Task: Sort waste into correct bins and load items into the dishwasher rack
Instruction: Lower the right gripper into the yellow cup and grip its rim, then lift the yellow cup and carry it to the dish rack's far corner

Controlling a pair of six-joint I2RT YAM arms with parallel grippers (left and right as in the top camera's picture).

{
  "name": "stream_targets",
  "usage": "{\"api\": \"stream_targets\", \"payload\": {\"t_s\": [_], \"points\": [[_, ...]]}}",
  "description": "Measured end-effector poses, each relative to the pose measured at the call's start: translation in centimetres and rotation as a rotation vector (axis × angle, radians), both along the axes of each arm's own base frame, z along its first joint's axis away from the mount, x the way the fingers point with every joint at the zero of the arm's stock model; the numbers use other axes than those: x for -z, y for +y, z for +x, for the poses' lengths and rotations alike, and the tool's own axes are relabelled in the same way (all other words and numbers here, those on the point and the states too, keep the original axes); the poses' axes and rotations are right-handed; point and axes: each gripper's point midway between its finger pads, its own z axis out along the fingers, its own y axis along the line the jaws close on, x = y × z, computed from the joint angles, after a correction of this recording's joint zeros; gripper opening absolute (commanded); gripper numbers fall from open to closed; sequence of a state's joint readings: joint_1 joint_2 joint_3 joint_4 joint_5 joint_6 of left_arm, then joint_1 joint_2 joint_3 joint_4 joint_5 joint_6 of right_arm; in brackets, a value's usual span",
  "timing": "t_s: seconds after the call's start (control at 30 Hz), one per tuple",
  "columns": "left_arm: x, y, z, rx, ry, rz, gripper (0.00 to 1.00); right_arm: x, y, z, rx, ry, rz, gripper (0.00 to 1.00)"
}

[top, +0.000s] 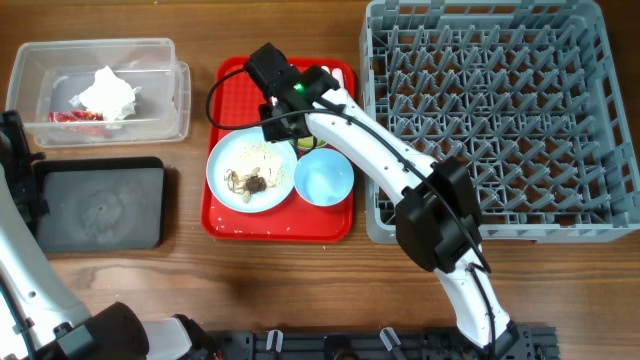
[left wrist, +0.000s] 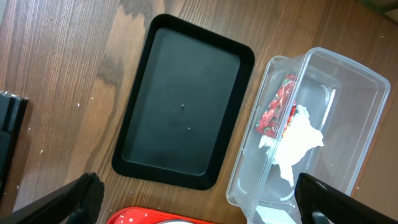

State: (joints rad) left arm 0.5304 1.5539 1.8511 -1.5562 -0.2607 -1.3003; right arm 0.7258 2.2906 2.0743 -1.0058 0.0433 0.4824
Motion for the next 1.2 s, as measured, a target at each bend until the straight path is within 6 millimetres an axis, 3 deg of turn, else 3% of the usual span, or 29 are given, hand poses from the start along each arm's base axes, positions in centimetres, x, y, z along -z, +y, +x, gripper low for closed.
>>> {"api": "stream_targets", "payload": {"t_s": [0.4,0.63,0.8,0.9,1.07,1.2], "points": [[0.0,0.0,0.0,0.000,0.000,0.000,1.00,0.7,-0.7,0.5,0.016,-0.020,-0.046,0.32],[0.0,0.0,0.0,0.000,0.000,0.000,1.00,2.0,-0.8,0.5,0.009,-0.003,-0.065,0.23],[0.0,0.0,0.0,0.000,0.000,0.000,1.00,2.0,-0.8,0.4,0.007,0.000,-0.069,0.07],[0.0,0.0,0.0,0.000,0.000,0.000,1.00,2.0,-0.9,0.4,0.006,-0.004,-0.073,0.04],[0.0,0.0,0.0,0.000,0.000,0.000,1.00,0.9,-0.9,0.5,0.009,-0.021,-0.061,0.04],[0.0,0.0,0.0,0.000,0.000,0.000,1.00,-1.5,-1.0,0.8,0.005,-0.058,-0.032,0.04]]}}
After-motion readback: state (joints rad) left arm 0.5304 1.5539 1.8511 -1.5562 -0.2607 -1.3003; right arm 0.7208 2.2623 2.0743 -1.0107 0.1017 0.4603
